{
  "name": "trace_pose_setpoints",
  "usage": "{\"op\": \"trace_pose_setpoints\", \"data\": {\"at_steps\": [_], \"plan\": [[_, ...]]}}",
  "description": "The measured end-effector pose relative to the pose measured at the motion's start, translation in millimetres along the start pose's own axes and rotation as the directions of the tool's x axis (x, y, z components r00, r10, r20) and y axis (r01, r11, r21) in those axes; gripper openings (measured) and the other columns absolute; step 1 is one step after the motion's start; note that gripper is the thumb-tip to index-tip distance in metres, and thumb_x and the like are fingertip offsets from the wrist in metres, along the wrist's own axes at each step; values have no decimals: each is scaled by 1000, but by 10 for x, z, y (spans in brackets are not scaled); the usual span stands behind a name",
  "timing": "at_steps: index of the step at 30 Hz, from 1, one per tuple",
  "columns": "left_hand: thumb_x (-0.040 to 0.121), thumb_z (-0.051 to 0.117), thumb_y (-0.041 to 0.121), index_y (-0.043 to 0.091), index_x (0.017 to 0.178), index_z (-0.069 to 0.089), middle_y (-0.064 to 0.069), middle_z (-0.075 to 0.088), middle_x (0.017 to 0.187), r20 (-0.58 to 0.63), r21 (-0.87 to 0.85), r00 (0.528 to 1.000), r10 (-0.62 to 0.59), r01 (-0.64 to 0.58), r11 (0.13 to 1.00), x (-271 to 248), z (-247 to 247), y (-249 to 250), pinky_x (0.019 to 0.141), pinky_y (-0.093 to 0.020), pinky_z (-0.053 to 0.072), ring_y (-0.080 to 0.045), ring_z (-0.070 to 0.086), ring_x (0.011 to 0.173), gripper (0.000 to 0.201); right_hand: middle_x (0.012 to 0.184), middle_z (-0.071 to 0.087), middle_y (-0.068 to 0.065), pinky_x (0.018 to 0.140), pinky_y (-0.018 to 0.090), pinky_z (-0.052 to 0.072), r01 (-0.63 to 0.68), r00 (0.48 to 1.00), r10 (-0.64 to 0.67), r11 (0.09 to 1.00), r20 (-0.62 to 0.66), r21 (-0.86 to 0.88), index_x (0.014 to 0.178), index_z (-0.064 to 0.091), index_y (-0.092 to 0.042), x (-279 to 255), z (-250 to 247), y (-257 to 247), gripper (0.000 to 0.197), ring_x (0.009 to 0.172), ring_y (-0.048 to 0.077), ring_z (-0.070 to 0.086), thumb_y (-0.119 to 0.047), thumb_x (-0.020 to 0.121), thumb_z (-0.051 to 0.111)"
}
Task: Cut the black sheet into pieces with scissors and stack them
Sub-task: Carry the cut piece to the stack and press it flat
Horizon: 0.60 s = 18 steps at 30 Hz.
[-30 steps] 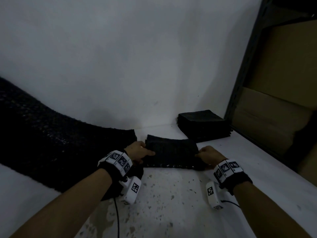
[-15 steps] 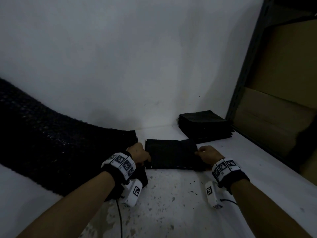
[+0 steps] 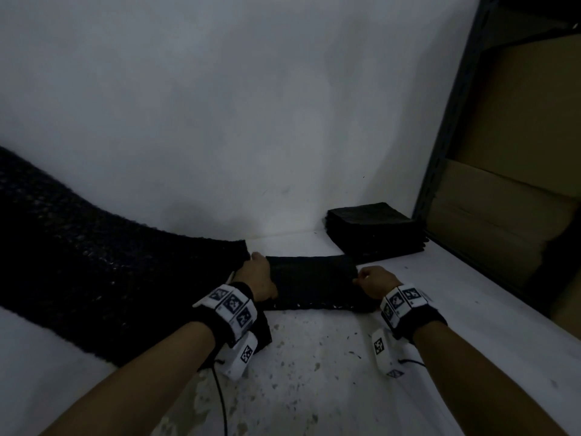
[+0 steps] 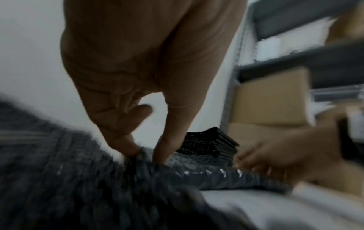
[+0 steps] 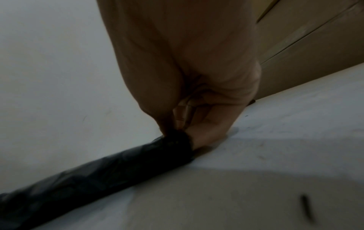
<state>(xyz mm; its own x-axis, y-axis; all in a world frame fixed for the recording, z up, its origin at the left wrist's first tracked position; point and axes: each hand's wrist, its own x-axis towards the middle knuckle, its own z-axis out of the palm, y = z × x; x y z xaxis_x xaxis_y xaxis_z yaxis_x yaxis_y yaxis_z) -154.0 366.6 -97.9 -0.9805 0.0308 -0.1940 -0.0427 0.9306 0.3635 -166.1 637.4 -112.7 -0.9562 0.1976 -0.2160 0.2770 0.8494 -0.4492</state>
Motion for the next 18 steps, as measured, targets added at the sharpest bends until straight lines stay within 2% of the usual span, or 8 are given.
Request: {"op": "trace_pose_setpoints", "data": {"at_steps": [1,3,6,9,11,14,16,18], "plan": [[83,76,19,-2,146,23,-20,51,127,-46,49,997,62,-59,997,9,9,18,81,-35,57,-29,59,106,85,130,62,12,85,21,38,-3,1000,3,1000,-1,-3,124,64,-11,-9,-2,-9,33,119,28,58,-32,100,56],[80,77,23,7,143,31,-18,44,129,-90,102,971,222,-213,972,8,21,82,87,-40,55,-32,53,114,80,129,63,12,83,20,38,-11,1000,11,1000,1,-11,123,65,-10,-28,-9,-27,33,118,27,58,-32,100,57],[83,76,42,22,145,45,-12,41,137,63,46,929,363,-366,929,39,71,165,107,-35,41,-28,43,127,72,127,64,12,80,19,37,-16,1000,16,1000,4,-25,121,66,-9,-52,-18,-51,33,117,27,60,-32,99,58],[85,72,48,25,150,41,-11,38,150,225,59,915,335,-355,933,66,141,182,113,-30,36,-26,40,136,76,128,64,14,79,19,39,-30,1000,30,999,-5,-33,123,65,-4,-58,-14,-61,39,117,27,60,-35,97,61],[86,71,51,29,151,40,-12,38,145,223,98,919,326,-354,930,81,176,169,110,-31,39,-29,42,132,75,130,62,16,80,21,40,-43,999,42,998,-23,-46,127,60,-1,-81,-26,-87,48,119,28,59,-39,97,61],[86,69,53,30,152,38,-12,38,140,204,130,919,337,-367,921,92,181,175,107,-31,41,-30,43,129,76,134,57,20,90,29,46,-17,995,9,996,-98,-84,132,49,1,-165,-56,-157,63,121,32,57,-44,92,67],[85,70,53,31,151,38,-12,39,140,196,137,918,344,-373,918,89,181,176,107,-32,42,-31,43,128,76,137,51,20,96,38,48,27,982,-57,986,-183,-163,137,37,-2,-251,-58,-210,84,124,34,54,-52,82,76],[84,70,55,32,150,40,-11,40,138,188,145,918,350,-378,914,93,182,164,106,-35,43,-31,44,127,76,141,42,19,101,45,47,141,958,-198,955,-208,-259,141,30,-7,-304,-18,-268,101,129,34,45,-61,71,80]]}}
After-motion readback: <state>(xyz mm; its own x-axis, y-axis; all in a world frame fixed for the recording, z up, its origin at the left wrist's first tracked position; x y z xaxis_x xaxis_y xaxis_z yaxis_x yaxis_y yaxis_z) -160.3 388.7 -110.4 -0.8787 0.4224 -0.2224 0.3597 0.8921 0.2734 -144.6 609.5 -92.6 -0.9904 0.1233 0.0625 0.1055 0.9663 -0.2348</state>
